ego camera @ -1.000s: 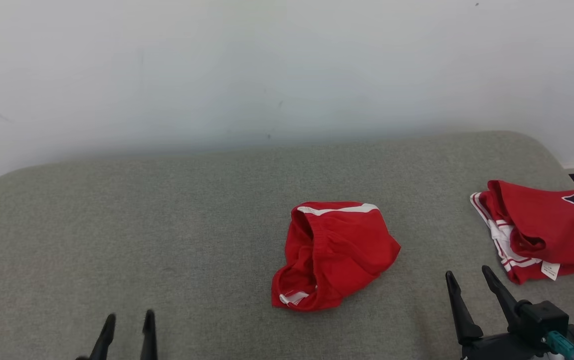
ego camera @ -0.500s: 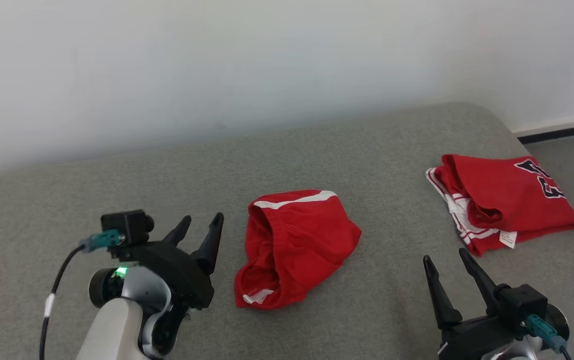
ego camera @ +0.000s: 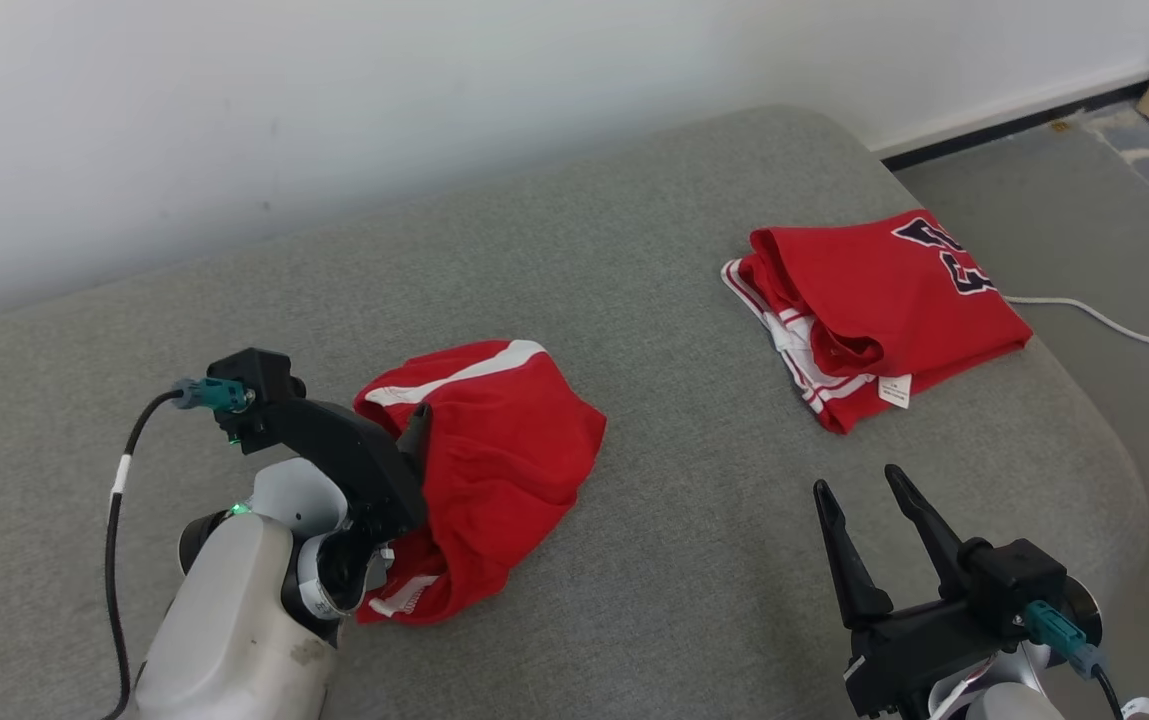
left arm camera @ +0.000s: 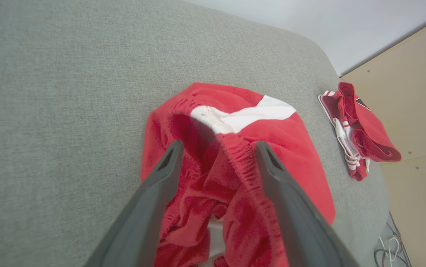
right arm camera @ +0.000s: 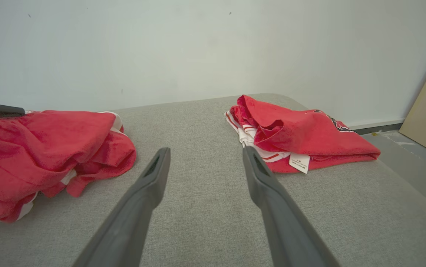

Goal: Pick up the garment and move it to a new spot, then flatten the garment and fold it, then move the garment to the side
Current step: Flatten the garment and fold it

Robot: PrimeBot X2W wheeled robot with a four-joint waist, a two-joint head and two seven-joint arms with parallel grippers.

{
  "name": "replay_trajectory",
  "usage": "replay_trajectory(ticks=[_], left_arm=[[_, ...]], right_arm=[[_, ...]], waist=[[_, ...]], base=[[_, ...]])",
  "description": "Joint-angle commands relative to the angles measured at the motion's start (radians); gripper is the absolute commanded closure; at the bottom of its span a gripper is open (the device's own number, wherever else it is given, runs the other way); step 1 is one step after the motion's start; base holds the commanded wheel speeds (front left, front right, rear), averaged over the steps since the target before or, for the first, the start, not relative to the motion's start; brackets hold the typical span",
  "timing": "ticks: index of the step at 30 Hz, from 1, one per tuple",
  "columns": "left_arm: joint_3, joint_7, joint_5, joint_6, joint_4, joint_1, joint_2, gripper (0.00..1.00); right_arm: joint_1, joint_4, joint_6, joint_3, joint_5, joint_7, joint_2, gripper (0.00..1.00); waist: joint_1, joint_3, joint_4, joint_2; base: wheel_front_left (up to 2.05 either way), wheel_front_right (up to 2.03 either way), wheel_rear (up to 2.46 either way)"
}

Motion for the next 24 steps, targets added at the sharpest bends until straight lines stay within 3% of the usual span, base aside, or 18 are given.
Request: replay_trajectory(ticks=[1, 4, 8, 9, 10, 11, 17, 22, 24], left_arm=[[-0.001, 0.011, 0.014, 0.015, 0.01, -0.018, 0.003, 0.0], [0.01, 0.009, -0.001, 0.032, 0.022, -0.034, 0.003, 0.0], [0.015, 0.002, -0.028, 0.019, 0.023, -0.043, 0.003, 0.0], [0.011, -0.002, -0.031, 0.011, 0.022, -0.044, 0.003, 0.15], [0.011, -0.014, -0.034, 0.004, 0.019, -0.046, 0.003, 0.86], [0.01, -0.028, -0.036, -0.004, 0.015, -0.047, 0.003, 1.0], [-0.019, -0.17, -0.02, -0.068, -0.022, -0.076, 0.002, 1.0], [-0.131, -0.256, -0.042, -0.166, -0.092, -0.162, 0.002, 1.0], [-0.178, -0.286, -0.052, -0.184, -0.116, -0.204, 0.002, 1.0]], right_arm=[[-0.016, 0.0, -0.003, 0.001, 0.003, -0.006, 0.007, 0.0], [-0.022, 0.005, -0.003, 0.001, 0.001, -0.008, 0.015, 0.0], [-0.029, 0.011, -0.003, 0.003, 0.003, -0.009, 0.016, 0.0], [-0.029, 0.012, -0.003, 0.006, 0.003, -0.009, 0.017, 0.0], [-0.03, 0.011, -0.003, 0.007, 0.002, -0.009, 0.019, 0.0], [-0.03, 0.011, -0.003, 0.008, 0.001, -0.009, 0.019, 0.0], [-0.016, 0.007, -0.003, 0.01, 0.0, -0.009, 0.008, 0.0], [-0.01, 0.01, -0.003, 0.017, 0.004, -0.01, -0.003, 0.0], [-0.012, 0.013, -0.003, 0.022, 0.007, -0.01, -0.004, 0.0]], waist=[[-0.0002, 0.055, -0.058, -0.0001], [-0.0002, 0.062, -0.067, -0.0001], [-0.0002, 0.06, -0.066, -0.0001], [-0.0002, 0.057, -0.065, -0.0001], [-0.0002, 0.055, -0.064, -0.0001], [-0.0002, 0.053, -0.063, -0.0001], [-0.0002, 0.033, -0.049, -0.0001], [-0.0002, 0.012, -0.033, -0.0001], [-0.0002, 0.003, -0.03, -0.0001]], base=[[0.0, 0.0, 0.0], [0.0, 0.0, 0.0], [0.0, 0.0, 0.0], [0.0, 0.0, 0.0], [0.0, 0.0, 0.0], [0.0, 0.0, 0.0], [0.0, 0.0, 0.0], [0.0, 0.0, 0.0], [0.0, 0.0, 0.0]])
